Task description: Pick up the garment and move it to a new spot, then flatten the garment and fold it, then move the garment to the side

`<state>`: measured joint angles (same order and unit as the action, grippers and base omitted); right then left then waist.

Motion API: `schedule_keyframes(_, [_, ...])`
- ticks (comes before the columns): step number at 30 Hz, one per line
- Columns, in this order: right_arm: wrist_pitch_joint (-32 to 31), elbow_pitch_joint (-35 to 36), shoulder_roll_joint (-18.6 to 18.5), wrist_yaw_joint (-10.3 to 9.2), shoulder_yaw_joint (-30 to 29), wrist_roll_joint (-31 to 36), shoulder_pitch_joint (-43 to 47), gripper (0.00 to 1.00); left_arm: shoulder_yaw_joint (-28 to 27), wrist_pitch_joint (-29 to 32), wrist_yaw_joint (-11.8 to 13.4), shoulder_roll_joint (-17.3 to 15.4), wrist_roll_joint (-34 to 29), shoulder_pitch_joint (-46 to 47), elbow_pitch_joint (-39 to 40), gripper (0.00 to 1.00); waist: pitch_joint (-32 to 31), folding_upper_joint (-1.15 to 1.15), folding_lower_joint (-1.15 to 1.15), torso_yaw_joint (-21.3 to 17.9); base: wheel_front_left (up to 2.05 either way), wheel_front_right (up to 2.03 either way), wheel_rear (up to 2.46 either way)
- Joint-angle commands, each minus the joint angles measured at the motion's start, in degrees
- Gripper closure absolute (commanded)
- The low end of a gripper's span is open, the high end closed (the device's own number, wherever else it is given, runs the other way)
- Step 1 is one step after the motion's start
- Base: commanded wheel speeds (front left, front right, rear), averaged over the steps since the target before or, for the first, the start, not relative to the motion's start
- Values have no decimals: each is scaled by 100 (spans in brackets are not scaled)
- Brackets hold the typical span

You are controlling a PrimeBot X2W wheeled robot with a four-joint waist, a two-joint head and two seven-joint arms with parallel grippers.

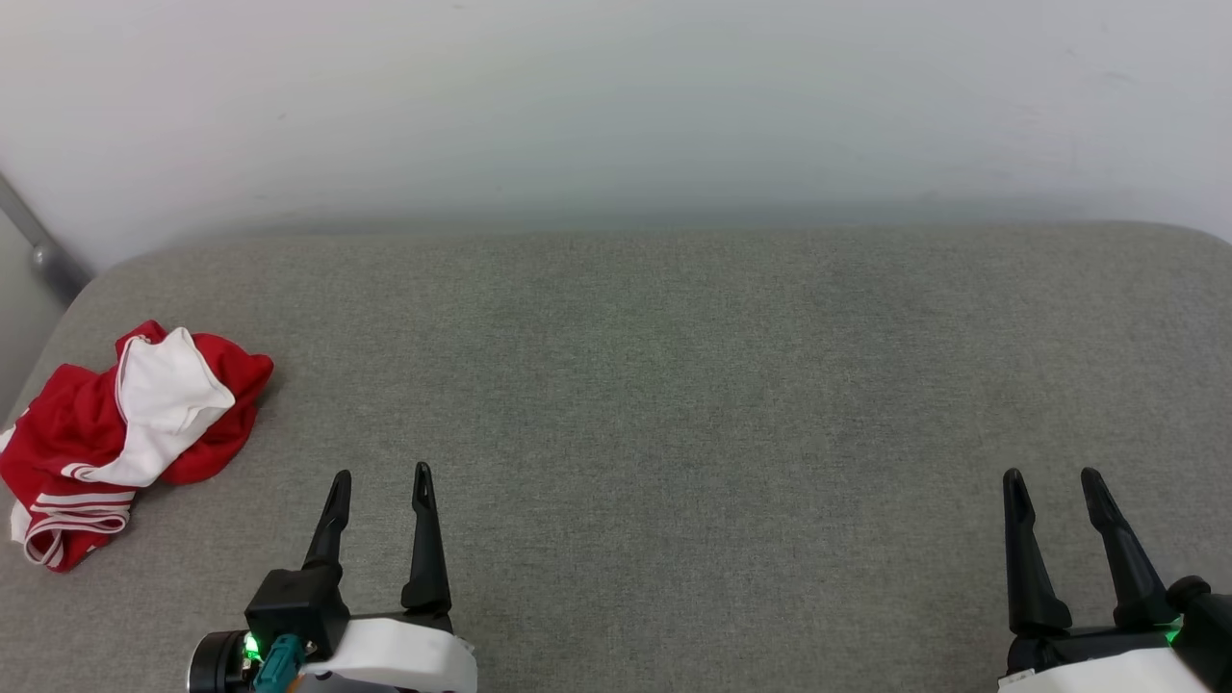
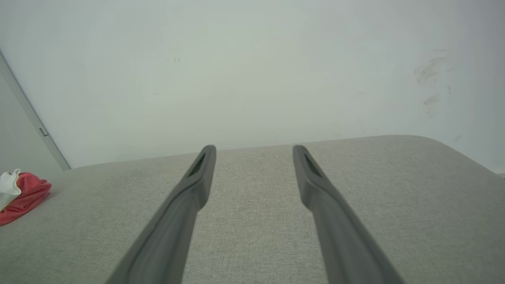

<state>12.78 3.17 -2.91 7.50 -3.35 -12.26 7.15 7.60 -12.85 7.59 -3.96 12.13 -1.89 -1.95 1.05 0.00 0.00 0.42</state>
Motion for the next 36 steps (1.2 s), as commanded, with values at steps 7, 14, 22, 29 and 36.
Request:
schedule_keyframes(7, [117, 73, 4, -2, 43, 216, 140, 0, -56, -115, -50, 48, -333, -89, -25, 0, -14, 0, 0, 9, 0, 0, 0])
schedule_keyframes(14, [201, 123, 5, -2, 58, 434, 198, 0, -98, -186, -69, 80, -620, -132, -28, 0, -15, 0, 0, 13, 0, 0, 0])
schedule_keyframes(22, [244, 144, 5, -2, 36, 554, 232, 0, -137, -243, -62, 98, -821, -169, -78, 0, -12, 0, 0, 24, 0, 0, 0])
schedule_keyframes(29, [244, 77, 5, -2, 44, 390, 231, 0, -173, -239, -77, 107, -762, -185, -134, 0, -16, 0, 0, 20, 0, 0, 0])
schedule_keyframes(36, [243, 17, 5, -2, 31, 251, 235, 0, -163, -238, -63, 109, -689, -182, -162, 0, -5, 0, 0, 17, 0, 0, 0])
